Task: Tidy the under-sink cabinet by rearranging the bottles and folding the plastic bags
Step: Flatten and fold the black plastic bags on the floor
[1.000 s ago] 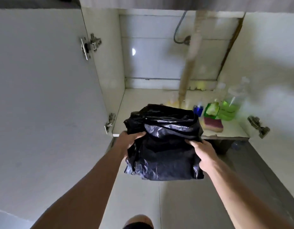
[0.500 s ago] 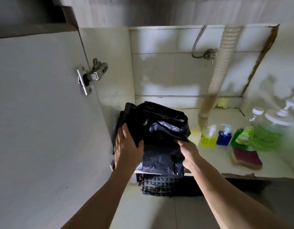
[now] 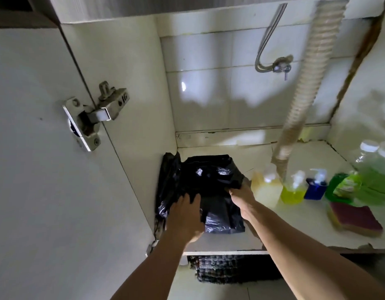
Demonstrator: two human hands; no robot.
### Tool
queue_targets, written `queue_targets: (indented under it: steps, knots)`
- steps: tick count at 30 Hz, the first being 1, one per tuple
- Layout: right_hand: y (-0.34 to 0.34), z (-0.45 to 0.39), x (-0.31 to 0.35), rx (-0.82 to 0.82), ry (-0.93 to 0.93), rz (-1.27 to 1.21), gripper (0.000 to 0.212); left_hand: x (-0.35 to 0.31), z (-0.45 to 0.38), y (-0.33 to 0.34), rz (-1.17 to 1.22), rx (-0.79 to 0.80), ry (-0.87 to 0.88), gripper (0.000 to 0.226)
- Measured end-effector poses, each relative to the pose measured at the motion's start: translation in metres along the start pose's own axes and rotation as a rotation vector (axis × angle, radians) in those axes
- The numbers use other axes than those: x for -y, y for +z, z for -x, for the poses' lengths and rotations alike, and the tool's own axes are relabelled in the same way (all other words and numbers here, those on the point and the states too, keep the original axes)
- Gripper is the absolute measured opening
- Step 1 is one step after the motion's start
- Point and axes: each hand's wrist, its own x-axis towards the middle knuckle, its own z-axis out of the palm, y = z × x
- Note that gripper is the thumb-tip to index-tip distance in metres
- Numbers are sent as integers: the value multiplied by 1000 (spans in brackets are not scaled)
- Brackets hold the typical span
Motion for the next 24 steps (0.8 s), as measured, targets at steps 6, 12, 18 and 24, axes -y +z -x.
queue_targets:
  steps: [6,12,18,24]
  knots:
    - [-3,4,4,24,-217,591,60,7,-10,13,-226,-32,75,80]
    - [0,37,2,-167,-682,1086,82,14,-16,16,-301,-57,-3,87]
    - [5,35,-19,-207,-763,1223,78,15,-28,36,-256,-52,-44,67]
    - [-5,45,-22,-6,-632,1312,80,10,-22,30,-164,121,-71,82]
